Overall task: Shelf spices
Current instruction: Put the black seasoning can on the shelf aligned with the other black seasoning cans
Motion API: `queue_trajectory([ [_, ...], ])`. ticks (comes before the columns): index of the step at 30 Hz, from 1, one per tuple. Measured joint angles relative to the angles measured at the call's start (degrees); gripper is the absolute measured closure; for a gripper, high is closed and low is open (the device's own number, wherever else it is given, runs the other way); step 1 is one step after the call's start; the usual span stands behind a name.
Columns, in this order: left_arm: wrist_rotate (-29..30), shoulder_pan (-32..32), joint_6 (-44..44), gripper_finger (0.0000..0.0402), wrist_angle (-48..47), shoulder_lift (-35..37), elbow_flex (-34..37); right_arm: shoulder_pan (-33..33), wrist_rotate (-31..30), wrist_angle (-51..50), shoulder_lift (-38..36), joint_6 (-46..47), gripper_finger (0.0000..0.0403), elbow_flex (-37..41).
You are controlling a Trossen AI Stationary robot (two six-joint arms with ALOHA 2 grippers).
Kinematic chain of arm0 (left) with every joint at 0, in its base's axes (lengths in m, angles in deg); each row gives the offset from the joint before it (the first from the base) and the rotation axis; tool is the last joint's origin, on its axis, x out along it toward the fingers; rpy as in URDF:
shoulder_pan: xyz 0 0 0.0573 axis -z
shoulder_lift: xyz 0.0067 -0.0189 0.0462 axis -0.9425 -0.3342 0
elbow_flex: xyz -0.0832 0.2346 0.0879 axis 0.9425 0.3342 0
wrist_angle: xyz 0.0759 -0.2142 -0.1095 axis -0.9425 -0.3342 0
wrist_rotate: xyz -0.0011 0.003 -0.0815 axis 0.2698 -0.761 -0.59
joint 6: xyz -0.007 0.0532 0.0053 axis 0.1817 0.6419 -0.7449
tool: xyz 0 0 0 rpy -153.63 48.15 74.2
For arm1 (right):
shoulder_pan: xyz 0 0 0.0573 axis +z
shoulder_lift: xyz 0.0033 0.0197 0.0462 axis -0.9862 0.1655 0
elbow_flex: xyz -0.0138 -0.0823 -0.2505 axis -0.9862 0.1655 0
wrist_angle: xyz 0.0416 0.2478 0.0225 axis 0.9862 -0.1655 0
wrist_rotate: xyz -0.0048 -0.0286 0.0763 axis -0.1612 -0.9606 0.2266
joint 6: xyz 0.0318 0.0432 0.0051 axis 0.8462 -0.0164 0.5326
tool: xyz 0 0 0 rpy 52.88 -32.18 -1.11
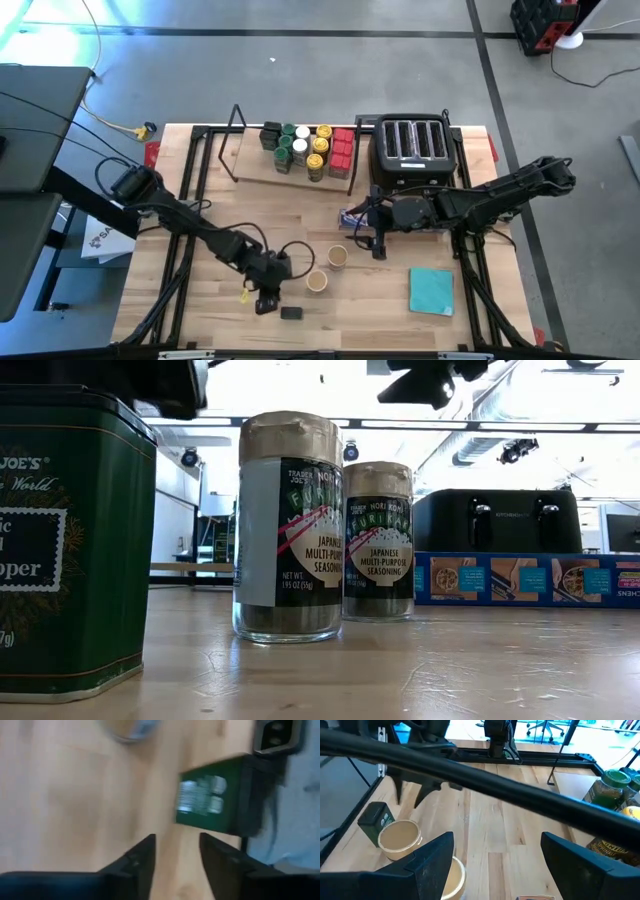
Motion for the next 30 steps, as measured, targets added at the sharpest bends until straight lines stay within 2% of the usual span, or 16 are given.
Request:
queue_trajectory([
  [4, 0.1, 3.9, 0.6, 0.0205, 3.3, -0.4, 0.0, 1.4, 0.0, 0.1, 0.0, 3.5, 0.0107, 0.0],
  [7, 4.0, 8.8, 0.8, 0.0189, 4.7, -0.6, 0.0, 3.6, 0.0, 0.3, 0.0, 7.3, 0.0107, 0.0],
  [10, 13.7, 14.0, -1.8, 0.0188, 5.0, -0.7, 0.0, 6.7, -2.6, 0.9, 0.0, 10.2, 0.0107, 0.0],
  [16, 35.1, 21.7, -3.6, 0.019, 5.9, -0.9, 0.0, 13.6, -13.7, 1.3, 0.0, 13.8, 0.0107, 0.0],
  [19, 41.3, 23.0, -1.3, 0.019, 7.4, -1.7, -0.1, 16.3, -17.2, 1.3, 0.0, 15.3, 0.0107, 0.0],
  [30, 40.2, 20.7, 1.1, 0.0182, 9.5, -3.9, 0.0, 20.8, -24.3, 1.3, 0.0, 16.6, 0.0107, 0.0],
])
